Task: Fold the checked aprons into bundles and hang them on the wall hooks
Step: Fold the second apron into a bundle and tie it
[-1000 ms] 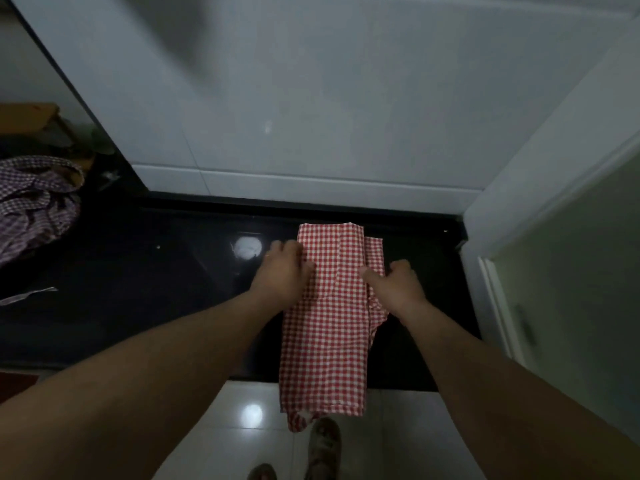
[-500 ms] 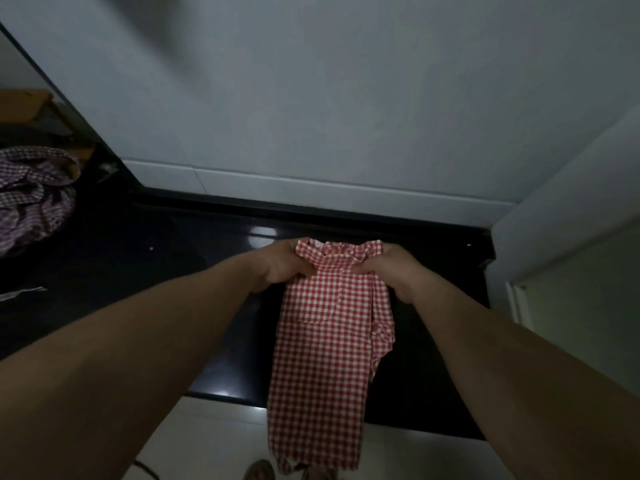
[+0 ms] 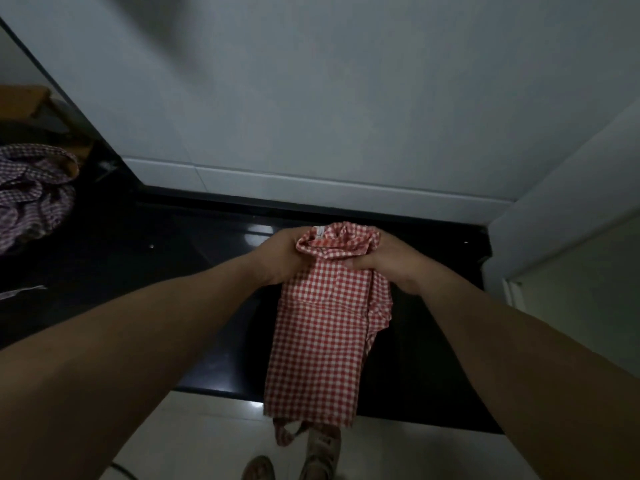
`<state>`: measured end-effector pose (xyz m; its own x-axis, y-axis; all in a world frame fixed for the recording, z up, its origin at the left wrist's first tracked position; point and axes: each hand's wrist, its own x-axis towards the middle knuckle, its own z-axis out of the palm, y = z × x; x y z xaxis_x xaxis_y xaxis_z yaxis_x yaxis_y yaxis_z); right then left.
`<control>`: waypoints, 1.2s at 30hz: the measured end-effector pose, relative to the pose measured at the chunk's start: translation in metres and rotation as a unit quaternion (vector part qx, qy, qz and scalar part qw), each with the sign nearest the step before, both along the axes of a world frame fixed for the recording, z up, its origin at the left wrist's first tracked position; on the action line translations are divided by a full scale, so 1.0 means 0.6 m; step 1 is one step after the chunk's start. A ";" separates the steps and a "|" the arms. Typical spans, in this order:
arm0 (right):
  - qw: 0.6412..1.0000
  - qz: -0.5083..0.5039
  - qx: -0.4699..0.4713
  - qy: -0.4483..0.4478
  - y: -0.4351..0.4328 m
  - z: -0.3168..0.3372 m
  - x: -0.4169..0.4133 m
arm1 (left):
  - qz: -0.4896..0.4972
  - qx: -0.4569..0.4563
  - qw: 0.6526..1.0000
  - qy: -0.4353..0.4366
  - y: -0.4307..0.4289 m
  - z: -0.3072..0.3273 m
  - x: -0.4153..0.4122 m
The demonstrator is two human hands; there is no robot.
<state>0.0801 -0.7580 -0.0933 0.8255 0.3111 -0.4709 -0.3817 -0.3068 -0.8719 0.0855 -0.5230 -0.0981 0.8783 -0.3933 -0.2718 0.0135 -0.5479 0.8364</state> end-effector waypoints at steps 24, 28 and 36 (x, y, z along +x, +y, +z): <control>0.936 0.118 -0.312 -0.115 0.006 -0.036 -0.020 | -0.055 0.265 0.909 -0.318 0.037 -0.005 -0.142; 0.889 0.284 -0.353 -0.061 0.033 0.006 0.023 | -0.116 0.284 0.900 -0.310 0.035 -0.059 -0.193; 0.917 0.157 -0.361 -0.057 0.058 -0.022 0.034 | -0.226 0.354 0.867 -0.267 0.037 -0.057 -0.131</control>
